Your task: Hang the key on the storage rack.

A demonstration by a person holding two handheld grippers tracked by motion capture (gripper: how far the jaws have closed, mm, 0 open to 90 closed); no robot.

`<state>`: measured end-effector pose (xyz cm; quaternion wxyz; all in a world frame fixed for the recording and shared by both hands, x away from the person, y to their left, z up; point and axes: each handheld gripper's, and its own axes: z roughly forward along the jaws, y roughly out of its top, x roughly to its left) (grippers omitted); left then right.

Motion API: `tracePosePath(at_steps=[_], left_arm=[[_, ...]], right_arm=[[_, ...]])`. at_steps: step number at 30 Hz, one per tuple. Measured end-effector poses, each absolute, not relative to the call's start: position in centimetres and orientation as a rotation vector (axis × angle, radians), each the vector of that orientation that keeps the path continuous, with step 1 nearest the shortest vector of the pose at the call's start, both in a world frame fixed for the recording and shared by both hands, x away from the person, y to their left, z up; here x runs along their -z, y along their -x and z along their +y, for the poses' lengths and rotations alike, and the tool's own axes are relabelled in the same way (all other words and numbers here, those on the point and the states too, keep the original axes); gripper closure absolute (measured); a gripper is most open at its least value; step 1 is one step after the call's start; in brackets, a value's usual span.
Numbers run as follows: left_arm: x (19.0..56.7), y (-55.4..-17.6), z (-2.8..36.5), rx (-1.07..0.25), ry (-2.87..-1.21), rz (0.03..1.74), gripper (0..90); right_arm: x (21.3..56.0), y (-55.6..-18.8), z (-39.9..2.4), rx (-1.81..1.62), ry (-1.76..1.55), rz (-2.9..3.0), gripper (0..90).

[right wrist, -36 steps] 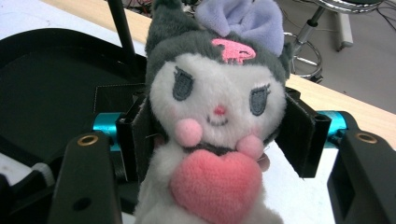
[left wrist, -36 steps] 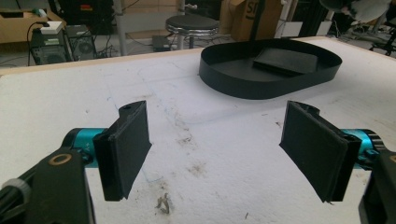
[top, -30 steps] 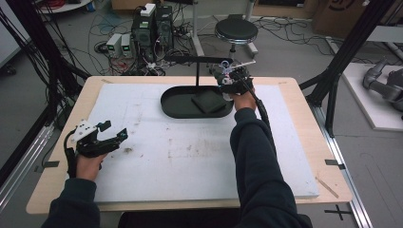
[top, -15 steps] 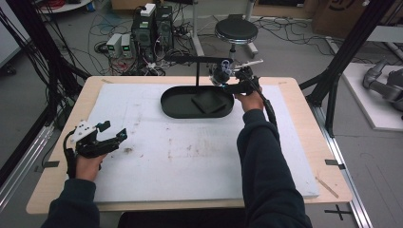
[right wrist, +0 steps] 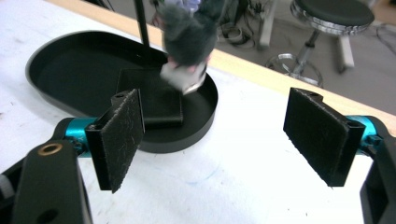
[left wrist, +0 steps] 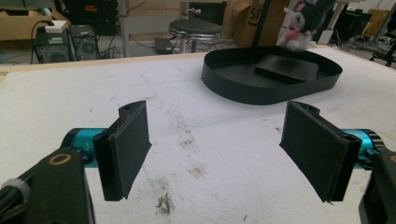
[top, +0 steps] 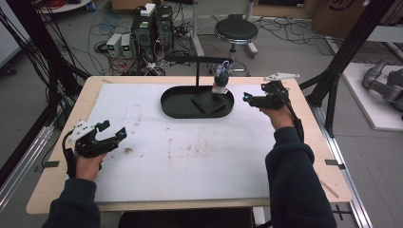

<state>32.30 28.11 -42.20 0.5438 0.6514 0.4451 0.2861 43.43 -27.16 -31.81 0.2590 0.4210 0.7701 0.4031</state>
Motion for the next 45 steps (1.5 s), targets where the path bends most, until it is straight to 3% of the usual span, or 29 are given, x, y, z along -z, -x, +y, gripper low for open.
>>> tracePosePath(at_steps=[17, 27, 45], left_arm=[[42.2, -33.1, 27.4, -0.695, -1.538, 1.059, 23.3], [42.2, -32.8, 27.3, -0.697, -1.544, 1.049, 23.3], [42.3, -32.8, 27.1, -0.693, -1.562, 1.042, 23.3]], right_arm=[[38.2, -35.7, -29.4, -1.1, -1.07, 2.083, 19.5], [40.3, -35.4, -29.3, -1.082, -1.104, 2.07, 19.5], [41.1, -35.2, -29.6, -1.019, -1.096, 2.074, 19.5]])
